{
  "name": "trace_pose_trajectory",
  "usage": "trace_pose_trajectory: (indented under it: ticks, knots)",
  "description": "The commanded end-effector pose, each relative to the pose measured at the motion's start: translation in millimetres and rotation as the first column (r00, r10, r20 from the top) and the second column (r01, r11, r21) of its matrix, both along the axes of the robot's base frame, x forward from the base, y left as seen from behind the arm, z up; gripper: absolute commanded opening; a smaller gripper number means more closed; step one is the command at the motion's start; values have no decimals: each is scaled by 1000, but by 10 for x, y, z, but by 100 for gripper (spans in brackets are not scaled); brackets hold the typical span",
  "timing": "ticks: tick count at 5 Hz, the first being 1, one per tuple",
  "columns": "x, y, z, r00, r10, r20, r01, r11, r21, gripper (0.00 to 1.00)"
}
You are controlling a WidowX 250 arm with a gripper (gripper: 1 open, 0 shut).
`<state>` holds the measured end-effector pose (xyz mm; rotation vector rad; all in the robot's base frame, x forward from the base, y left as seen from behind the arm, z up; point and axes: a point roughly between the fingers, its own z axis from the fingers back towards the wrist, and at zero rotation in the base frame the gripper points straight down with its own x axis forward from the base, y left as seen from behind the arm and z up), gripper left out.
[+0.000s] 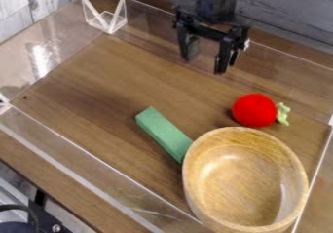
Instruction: Move the red object to the right side of the table
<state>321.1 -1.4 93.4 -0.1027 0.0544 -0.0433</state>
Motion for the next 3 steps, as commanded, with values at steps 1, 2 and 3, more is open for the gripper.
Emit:
trace_pose_trajectory:
  ticks: [1, 2, 3]
  knots:
    - [77, 25, 284, 992, 38, 122, -38, 999, 2, 0]
    - [105, -37, 337, 988, 34, 150, -37, 999, 18, 100]
    - [64, -51, 306, 985, 50, 165, -57, 998, 39, 100]
